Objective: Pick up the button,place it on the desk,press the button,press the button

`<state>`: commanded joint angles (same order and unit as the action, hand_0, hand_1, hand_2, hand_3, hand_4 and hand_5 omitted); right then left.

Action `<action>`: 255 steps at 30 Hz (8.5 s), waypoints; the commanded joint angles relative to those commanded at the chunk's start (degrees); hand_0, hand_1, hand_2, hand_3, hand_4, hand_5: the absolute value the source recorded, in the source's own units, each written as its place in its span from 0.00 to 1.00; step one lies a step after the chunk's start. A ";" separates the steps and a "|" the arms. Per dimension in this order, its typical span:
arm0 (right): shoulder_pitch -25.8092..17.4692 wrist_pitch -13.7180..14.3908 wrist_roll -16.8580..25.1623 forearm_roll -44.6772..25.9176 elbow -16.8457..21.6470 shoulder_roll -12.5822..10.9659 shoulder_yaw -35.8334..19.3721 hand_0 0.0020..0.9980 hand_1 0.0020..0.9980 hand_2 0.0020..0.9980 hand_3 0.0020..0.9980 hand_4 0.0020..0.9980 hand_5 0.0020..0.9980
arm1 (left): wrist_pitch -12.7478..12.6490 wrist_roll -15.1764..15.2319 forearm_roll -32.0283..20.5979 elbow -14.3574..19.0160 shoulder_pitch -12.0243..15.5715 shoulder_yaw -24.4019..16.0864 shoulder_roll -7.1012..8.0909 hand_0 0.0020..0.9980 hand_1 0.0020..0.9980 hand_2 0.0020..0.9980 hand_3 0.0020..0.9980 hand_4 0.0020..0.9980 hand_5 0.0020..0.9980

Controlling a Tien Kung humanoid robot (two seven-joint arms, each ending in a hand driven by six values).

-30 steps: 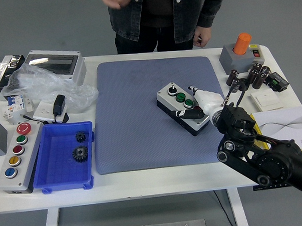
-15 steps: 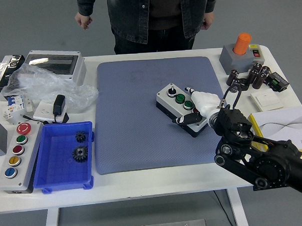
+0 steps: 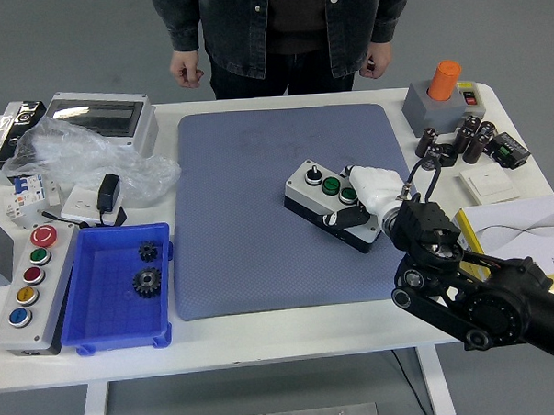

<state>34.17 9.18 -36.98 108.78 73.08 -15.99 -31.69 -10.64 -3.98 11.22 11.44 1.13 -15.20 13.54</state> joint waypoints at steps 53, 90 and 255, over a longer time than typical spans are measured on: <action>14.29 14.64 19.60 3.11 5.57 -9.70 24.69 0.26 0.41 0.39 0.34 0.57 0.11 | -0.81 0.76 0.15 -0.12 -0.70 -0.72 -0.01 0.67 0.70 0.62 0.64 0.62 0.37; 18.70 13.89 30.79 1.64 -8.81 -5.42 31.33 0.51 0.56 0.56 0.36 0.49 0.05 | -0.88 0.79 -0.16 -0.08 -0.93 -0.15 0.07 0.67 0.70 0.62 0.64 0.62 0.38; 4.66 -2.41 17.46 2.08 21.47 -22.57 4.29 0.50 0.37 0.22 0.76 0.35 0.00 | -0.76 0.78 -1.41 -0.19 -0.44 1.04 -0.22 0.67 0.70 0.62 0.63 0.59 0.38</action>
<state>38.83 6.78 -19.52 110.86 94.55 -38.55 -27.41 -11.40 -3.21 9.81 11.25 0.69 -14.17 13.32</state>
